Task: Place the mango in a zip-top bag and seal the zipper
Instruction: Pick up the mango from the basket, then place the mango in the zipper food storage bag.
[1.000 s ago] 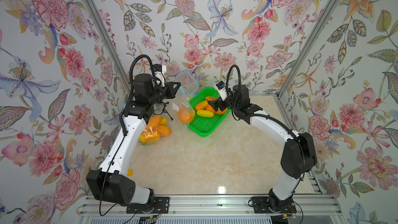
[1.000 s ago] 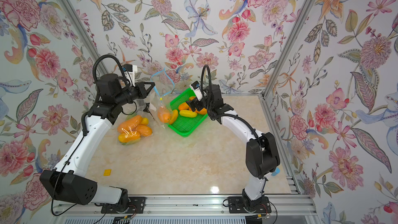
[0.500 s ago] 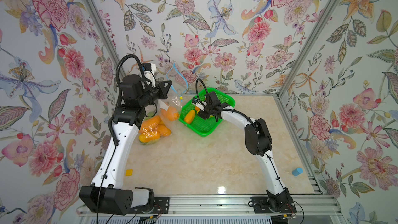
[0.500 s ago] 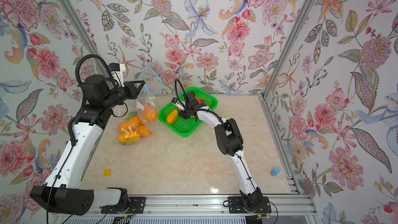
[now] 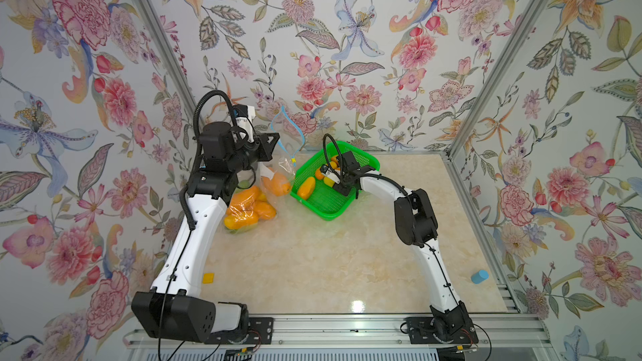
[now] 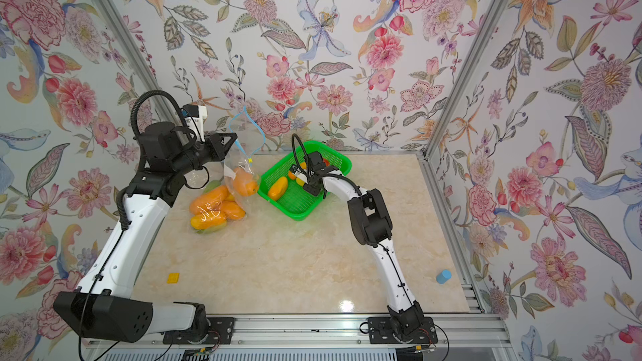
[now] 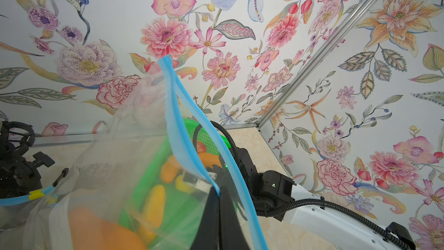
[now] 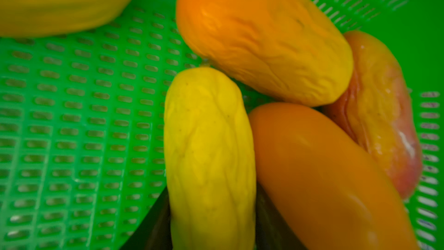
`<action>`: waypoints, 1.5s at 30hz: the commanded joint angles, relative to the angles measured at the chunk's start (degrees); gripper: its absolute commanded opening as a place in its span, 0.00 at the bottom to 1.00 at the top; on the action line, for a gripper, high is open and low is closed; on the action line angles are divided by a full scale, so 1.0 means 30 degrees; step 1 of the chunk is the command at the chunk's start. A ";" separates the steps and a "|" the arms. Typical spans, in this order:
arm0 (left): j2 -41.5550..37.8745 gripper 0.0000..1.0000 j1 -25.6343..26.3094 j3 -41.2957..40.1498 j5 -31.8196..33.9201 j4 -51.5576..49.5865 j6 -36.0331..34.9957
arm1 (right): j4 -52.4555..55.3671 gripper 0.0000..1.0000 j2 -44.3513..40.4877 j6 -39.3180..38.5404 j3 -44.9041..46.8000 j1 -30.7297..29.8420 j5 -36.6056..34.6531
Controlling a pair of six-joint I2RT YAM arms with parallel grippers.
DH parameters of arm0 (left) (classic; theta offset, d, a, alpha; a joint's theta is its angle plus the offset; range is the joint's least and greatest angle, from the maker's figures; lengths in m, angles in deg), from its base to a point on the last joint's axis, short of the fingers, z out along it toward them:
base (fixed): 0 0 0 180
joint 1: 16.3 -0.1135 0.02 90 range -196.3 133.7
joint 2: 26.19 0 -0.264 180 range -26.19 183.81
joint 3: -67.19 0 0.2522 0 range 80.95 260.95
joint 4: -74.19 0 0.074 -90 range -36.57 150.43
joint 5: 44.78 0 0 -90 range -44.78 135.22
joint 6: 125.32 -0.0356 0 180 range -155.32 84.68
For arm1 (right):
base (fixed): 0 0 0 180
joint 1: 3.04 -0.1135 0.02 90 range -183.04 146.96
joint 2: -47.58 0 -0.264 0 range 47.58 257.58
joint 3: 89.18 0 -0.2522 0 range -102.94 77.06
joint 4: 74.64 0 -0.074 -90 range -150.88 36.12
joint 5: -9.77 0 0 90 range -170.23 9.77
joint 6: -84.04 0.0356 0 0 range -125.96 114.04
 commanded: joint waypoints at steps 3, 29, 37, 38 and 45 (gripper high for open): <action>-0.0053 0.00 0.0305 -0.0325 -0.0408 0.0813 -0.0279 | 0.1227 0.34 -0.1642 0.0977 0.1619 0.1365 0.1054; 0.2206 0.00 0.3135 0.0942 -0.1178 0.0401 -0.1565 | -2.7627 0.21 -1.3209 1.7990 1.2721 -0.1464 0.9631; 0.1855 0.00 0.3092 0.0806 -0.0601 0.0156 -0.1809 | -3.0148 0.31 -0.8804 2.1113 0.9452 -0.2170 1.0072; 0.1862 0.00 0.3079 0.0802 -0.0572 0.0121 -0.1785 | -2.9843 0.40 -0.8745 2.0977 0.9425 -0.2271 0.9828; 0.1884 0.00 0.2717 0.0665 -0.0710 0.0213 -0.1663 | -2.7535 0.75 -0.8770 2.0372 0.9304 -0.2198 1.0399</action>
